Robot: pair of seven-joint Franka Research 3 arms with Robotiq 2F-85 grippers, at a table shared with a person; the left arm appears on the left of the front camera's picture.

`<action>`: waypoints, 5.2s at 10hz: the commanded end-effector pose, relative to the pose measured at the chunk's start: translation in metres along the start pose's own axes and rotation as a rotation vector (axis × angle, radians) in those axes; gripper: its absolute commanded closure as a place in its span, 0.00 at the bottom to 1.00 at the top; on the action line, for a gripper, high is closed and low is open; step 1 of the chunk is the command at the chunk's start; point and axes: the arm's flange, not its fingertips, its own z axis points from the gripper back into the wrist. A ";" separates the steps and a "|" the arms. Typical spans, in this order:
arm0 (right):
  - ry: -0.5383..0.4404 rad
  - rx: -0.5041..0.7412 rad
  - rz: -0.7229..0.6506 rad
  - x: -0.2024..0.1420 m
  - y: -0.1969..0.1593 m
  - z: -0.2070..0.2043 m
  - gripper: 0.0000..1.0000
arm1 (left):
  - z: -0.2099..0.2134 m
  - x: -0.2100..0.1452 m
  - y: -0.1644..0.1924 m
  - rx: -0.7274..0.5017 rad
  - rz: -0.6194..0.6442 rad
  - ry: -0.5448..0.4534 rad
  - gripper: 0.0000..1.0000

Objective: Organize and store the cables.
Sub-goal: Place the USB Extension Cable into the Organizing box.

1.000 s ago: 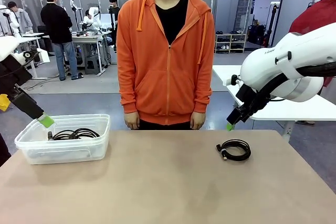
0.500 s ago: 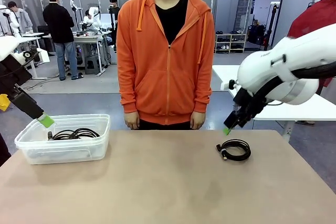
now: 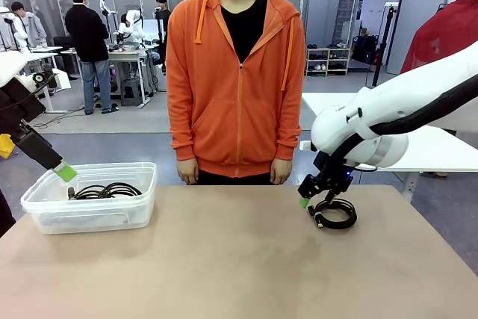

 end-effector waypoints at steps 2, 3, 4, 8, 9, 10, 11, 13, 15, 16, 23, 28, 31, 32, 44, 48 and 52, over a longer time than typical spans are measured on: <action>0.126 -0.166 -0.131 0.040 0.008 -0.019 0.00 | 0.000 0.001 0.000 -0.004 0.007 -0.017 0.00; 0.153 -0.165 -0.149 0.043 0.011 -0.020 0.00 | 0.000 0.001 0.000 -0.004 0.007 -0.017 0.00; 0.184 -0.197 -0.169 0.049 0.010 -0.023 0.00 | 0.000 0.001 0.000 -0.004 0.007 -0.017 0.00; 0.234 -0.223 -0.217 0.057 0.002 -0.041 0.00 | 0.000 0.001 0.000 -0.004 0.007 -0.017 0.00; 0.229 -0.222 -0.228 0.057 0.000 -0.044 0.00 | 0.000 0.001 0.000 -0.004 0.007 -0.017 0.00; 0.232 -0.239 -0.239 0.057 -0.003 -0.049 0.00 | 0.000 0.001 0.000 -0.004 0.007 -0.017 0.00; 0.232 -0.250 -0.241 0.057 -0.004 -0.052 0.00 | 0.000 0.001 0.000 -0.004 0.007 -0.017 0.00; 0.221 -0.245 -0.256 0.059 -0.012 -0.060 0.00 | 0.000 0.001 0.000 -0.004 0.007 -0.017 0.00; 0.223 -0.228 -0.262 0.059 -0.019 -0.066 0.00 | 0.000 0.001 0.000 -0.004 0.007 -0.017 0.00; 0.225 -0.225 -0.263 0.059 -0.020 -0.067 0.00 | 0.000 0.001 0.000 -0.004 0.007 -0.017 0.00; 0.234 -0.221 -0.265 0.056 -0.020 -0.073 0.60 | 0.000 0.001 0.000 -0.004 0.007 -0.017 0.00; 0.238 -0.223 -0.264 0.053 -0.018 -0.068 1.00 | 0.000 0.001 0.000 -0.004 0.007 -0.017 0.00; 0.217 -0.178 -0.230 0.052 -0.003 -0.028 0.99 | 0.000 0.001 0.000 -0.004 0.007 -0.017 0.00; 0.197 -0.149 -0.208 0.051 0.006 -0.003 0.99 | 0.000 0.001 0.000 -0.004 0.007 -0.017 0.00; 0.181 -0.085 -0.160 0.041 0.200 -0.007 0.99 | 0.000 0.001 0.000 -0.004 0.007 -0.017 0.00; 0.205 -0.043 -0.175 0.029 0.218 -0.055 0.99 | 0.000 0.001 0.000 -0.004 0.007 -0.017 0.00; 0.233 -0.030 -0.185 0.020 0.224 -0.087 0.99 | 0.000 0.001 0.000 -0.004 0.007 -0.017 0.00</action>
